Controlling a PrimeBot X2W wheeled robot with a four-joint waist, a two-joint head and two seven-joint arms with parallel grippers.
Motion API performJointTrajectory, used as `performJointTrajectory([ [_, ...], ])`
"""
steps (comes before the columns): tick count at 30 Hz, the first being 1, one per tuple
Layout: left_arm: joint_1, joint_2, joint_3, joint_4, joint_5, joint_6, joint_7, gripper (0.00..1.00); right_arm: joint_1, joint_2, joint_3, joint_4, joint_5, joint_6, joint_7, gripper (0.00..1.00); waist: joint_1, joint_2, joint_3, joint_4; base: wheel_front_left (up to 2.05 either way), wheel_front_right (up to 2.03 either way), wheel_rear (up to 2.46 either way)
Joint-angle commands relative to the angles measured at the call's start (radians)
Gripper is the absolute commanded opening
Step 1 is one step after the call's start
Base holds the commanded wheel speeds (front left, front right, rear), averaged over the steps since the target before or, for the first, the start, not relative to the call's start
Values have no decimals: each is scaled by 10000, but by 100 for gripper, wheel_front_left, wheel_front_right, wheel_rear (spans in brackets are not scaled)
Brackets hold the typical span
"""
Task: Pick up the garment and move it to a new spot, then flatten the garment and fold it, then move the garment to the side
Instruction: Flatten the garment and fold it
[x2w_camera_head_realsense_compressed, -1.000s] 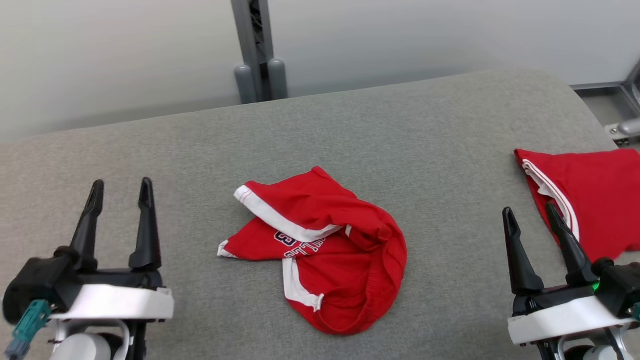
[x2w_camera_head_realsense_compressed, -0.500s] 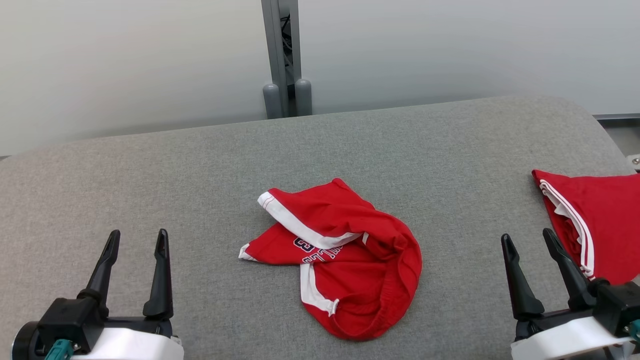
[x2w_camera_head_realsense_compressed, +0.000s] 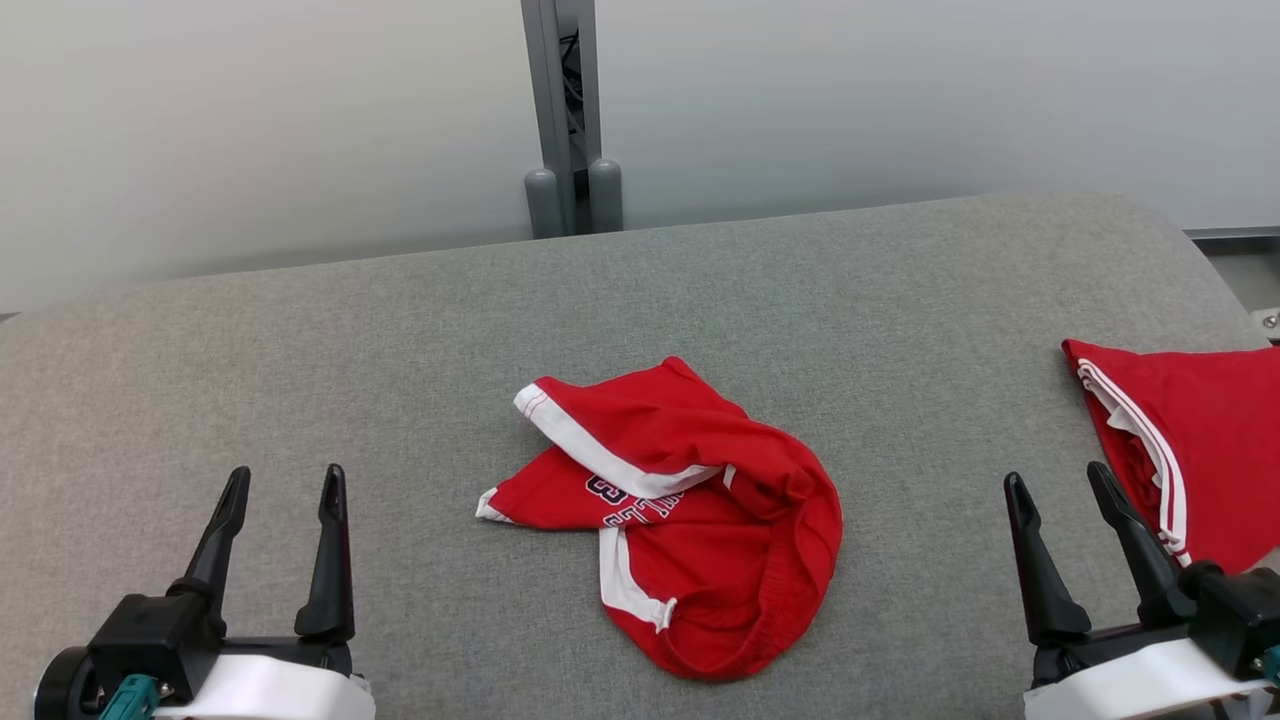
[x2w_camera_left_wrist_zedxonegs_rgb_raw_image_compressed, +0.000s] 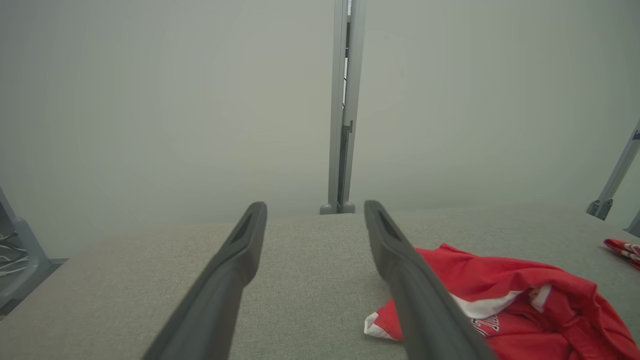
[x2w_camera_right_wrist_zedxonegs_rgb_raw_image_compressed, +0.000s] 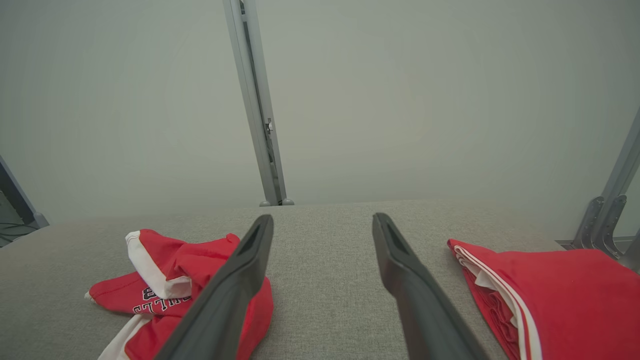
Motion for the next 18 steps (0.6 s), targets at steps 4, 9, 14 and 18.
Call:
performJointTrajectory([
  [4, -36, 3, -25, -12, 44, 80, 31, 100, -6, -54, -38, -37, 83, 0, 34, 100, 0, 0, 14, -13, 0, 0, 0],
  [9, -95, -13, -87, -49, 95, 123, 103, 100, -30, -54, -58, -23, 69, 0, 17, 100, 0, 0, 58, -31, 0, 0, 0],
  [14, -172, -7, -150, -54, 180, 236, 183, 100, -84, -54, -53, -54, 37, 0, 18, 100, 0, 0, 125, -61, 0, 0, 0],
  [18, -267, -29, -199, -83, 200, 305, 209, 100, -115, -54, -59, -106, -19, 2, 50, 100, 0, 0, 181, -60, 0, 0, 0],
])
